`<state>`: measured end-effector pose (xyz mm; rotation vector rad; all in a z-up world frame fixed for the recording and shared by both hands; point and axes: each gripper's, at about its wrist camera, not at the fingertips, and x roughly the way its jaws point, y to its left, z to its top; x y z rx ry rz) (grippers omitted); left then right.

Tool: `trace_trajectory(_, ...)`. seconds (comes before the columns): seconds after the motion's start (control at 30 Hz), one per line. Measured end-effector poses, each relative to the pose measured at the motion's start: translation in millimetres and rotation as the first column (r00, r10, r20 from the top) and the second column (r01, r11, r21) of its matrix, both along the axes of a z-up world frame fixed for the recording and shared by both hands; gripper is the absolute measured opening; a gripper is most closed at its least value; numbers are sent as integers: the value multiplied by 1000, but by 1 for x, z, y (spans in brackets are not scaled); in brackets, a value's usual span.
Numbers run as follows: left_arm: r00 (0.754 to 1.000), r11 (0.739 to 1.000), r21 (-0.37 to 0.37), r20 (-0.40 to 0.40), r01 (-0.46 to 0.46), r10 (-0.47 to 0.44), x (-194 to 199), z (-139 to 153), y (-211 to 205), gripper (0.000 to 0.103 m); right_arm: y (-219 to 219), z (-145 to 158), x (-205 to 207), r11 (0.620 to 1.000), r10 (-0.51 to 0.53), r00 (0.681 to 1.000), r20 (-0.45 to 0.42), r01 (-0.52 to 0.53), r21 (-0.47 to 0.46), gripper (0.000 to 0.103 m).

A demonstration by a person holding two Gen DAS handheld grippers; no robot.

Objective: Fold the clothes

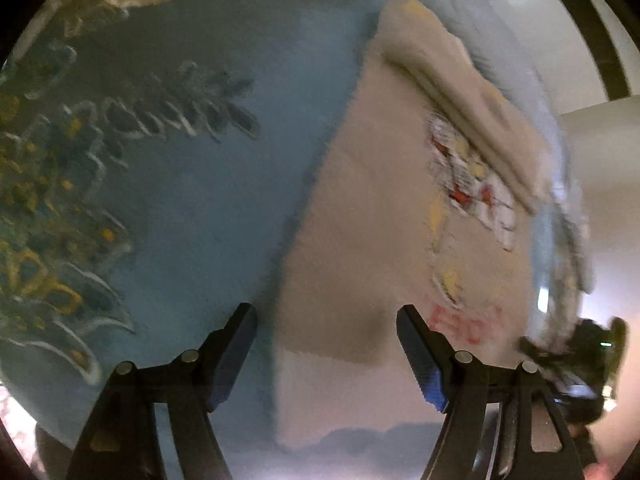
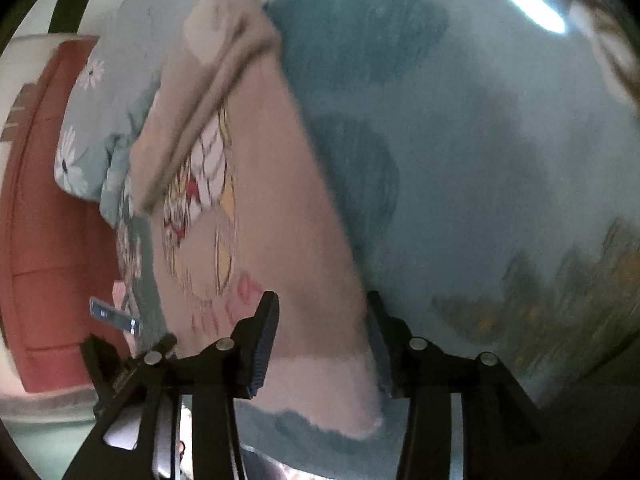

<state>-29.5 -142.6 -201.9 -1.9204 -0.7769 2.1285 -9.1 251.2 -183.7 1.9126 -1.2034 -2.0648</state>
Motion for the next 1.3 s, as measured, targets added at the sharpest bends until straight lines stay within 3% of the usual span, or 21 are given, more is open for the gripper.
trace_trajectory(0.27, 1000, 983, 182, -16, -6, 9, 23, -7, -5, 74, -15, -4, 22, 981, -48, 999, -18, 44, -187, 45)
trace_trajectory(0.47, 997, 968, 239, 1, -70, 72, 26, -14, -18, 52, -8, 2, 19, 978, -101, 994, -51, 90, -189, 45)
trace_trajectory(0.57, 996, 958, 271, 21, -93, 91, 28, -20, -22, 43, -10, -2, 19, 977, -59, 998, -38, 49, -209, 32)
trace_trajectory(0.7, 998, 968, 241, 28, -68, 64, 37, -24, -17, 28, -17, 1, 16, 976, -11, 999, -46, 1, -216, 15)
trace_trajectory(0.77, 998, 976, 210, 18, -60, 58, 39, -23, -16, 19, -17, 3, 15, 971, -18, 998, -61, 3, -240, 13)
trace_trajectory(0.8, 998, 972, 225, 16, -68, 67, 39, -22, -18, 13, -17, 5, 15, 968, -22, 997, -69, 4, -252, 12)
trace_trajectory(0.87, 996, 963, 254, 12, -85, 85, 39, -20, -20, 11, -15, 8, 13, 956, -39, 995, -92, 10, -293, 11)
trace_trajectory(1.07, 986, 928, 361, -92, -97, 138, 18, 21, -25, 10, 2, 34, -9, 880, -154, 966, -205, 40, -473, 11)
trace_trajectory(1.2, 965, 886, 450, -165, -111, 205, -23, 54, -30, 10, 14, 53, -43, 854, -203, 945, -257, 43, -518, 11)
trace_trajectory(1.3, 955, 882, 461, -210, -94, 212, -64, 73, -21, 10, 19, 69, -78, 860, -208, 932, -298, 29, -510, 11)
